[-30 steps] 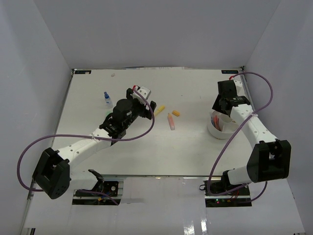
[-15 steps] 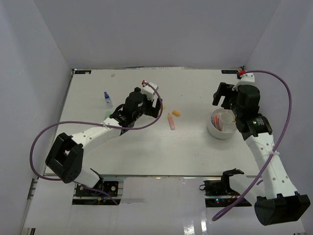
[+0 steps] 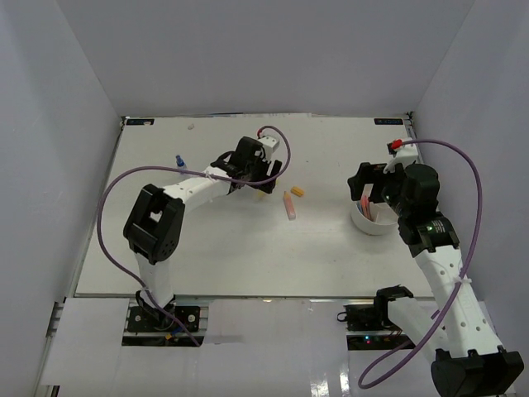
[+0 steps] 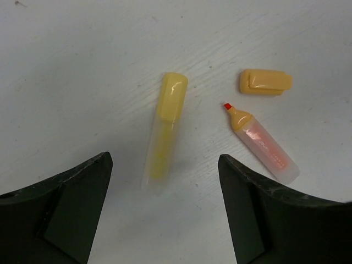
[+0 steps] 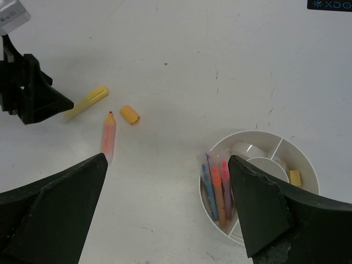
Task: Sort the stationery into containers
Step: Pick up the pen from the center of the board.
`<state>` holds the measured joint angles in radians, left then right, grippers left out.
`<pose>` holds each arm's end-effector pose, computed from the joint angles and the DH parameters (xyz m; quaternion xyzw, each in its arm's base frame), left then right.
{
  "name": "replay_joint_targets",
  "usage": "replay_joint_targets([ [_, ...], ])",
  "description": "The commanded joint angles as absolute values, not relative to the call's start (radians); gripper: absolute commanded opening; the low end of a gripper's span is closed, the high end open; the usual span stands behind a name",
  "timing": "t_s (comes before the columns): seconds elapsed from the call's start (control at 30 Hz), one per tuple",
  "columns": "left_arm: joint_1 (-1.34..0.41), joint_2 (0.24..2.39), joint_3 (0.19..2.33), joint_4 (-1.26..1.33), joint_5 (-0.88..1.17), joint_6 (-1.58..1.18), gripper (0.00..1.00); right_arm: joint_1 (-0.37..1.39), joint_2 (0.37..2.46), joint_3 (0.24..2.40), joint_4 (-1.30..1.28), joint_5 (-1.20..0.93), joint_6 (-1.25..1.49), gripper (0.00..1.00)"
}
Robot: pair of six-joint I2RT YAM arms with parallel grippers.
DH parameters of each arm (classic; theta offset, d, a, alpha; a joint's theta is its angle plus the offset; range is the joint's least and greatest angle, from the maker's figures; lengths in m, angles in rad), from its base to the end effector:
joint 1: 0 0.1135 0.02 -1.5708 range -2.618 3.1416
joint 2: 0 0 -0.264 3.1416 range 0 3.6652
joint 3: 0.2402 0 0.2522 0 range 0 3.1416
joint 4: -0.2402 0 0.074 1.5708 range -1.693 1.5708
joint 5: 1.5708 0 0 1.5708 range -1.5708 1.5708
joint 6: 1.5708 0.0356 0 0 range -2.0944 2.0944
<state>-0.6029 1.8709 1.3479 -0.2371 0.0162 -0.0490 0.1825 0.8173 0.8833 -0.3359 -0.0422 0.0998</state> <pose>0.3453 -0.2384 0.2198 0.2543 0.8830 -0.1333 0.3712 0.1821 0.0351 0.3528 -0.0456 0.7944 0.1018 0.5970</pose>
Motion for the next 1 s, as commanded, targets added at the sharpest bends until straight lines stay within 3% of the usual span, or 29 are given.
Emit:
replay_joint_targets([
  [0.0,-0.591,1.923,1.436,-0.340,0.058,-0.051,0.88,0.178,0.779,0.867,-0.288,-0.084,0.071,0.97],
  [0.47,-0.589,2.049,1.485,-0.448,0.034,-0.061,0.72,0.178,0.721,0.811,-0.273,-0.094,0.064,0.95],
  [0.83,-0.614,2.054,1.447,-0.451,0.023,-0.061,0.42,0.178,0.719,0.808,-0.264,-0.106,0.067,0.90],
  [0.97,-0.627,2.045,1.413,-0.448,0.015,-0.060,0.28,0.178,0.715,0.810,-0.261,-0.117,0.067,0.90],
])
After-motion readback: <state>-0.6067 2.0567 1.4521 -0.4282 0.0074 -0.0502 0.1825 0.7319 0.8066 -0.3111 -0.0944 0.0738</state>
